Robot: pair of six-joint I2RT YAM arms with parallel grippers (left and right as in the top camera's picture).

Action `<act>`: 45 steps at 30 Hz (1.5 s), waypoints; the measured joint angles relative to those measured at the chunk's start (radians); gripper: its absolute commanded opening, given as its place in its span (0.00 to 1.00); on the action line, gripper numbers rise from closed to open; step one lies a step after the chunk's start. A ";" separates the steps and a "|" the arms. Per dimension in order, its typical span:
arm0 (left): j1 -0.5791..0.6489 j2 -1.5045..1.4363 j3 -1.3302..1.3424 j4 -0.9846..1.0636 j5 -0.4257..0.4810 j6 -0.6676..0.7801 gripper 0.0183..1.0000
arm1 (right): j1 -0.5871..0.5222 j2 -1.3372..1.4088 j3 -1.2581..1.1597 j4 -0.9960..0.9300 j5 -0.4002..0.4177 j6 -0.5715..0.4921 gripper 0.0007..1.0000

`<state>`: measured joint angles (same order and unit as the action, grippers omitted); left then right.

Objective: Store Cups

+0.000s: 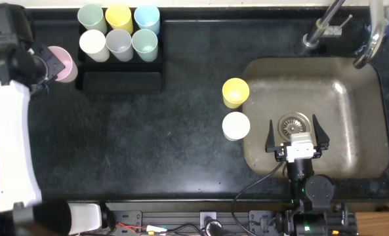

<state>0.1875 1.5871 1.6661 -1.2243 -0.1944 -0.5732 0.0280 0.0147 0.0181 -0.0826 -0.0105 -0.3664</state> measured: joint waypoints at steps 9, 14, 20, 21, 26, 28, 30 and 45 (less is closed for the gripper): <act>0.016 0.163 -0.036 0.163 0.130 -0.008 0.02 | 0.000 0.000 0.000 0.000 0.000 -0.001 1.00; 0.033 0.211 -0.036 0.167 0.164 -0.023 0.02 | 0.000 0.000 0.000 0.000 0.000 0.000 1.00; 0.036 0.232 -0.036 0.167 0.175 -0.026 0.02 | 0.000 0.000 0.000 0.000 0.000 -0.001 1.00; 0.036 0.237 -0.036 0.169 0.176 -0.026 0.02 | 0.000 0.000 0.000 0.000 0.000 0.000 1.00; 0.036 0.269 -0.036 0.170 0.175 -0.042 0.02 | 0.000 0.000 0.000 0.000 0.000 0.000 1.00; 0.036 0.277 -0.036 0.170 0.175 -0.053 0.02 | 0.000 0.000 0.000 0.000 0.000 0.000 1.00; 0.036 0.283 -0.036 0.171 0.171 -0.060 0.02 | 0.000 0.000 0.000 0.000 0.000 0.000 1.00; 0.036 0.351 -0.036 0.194 0.160 -0.079 0.02 | 0.000 0.000 0.000 0.000 0.000 0.000 1.00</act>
<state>0.2234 1.9381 1.6302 -1.0302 -0.0341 -0.6518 0.0280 0.0147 0.0181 -0.0826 -0.0105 -0.3668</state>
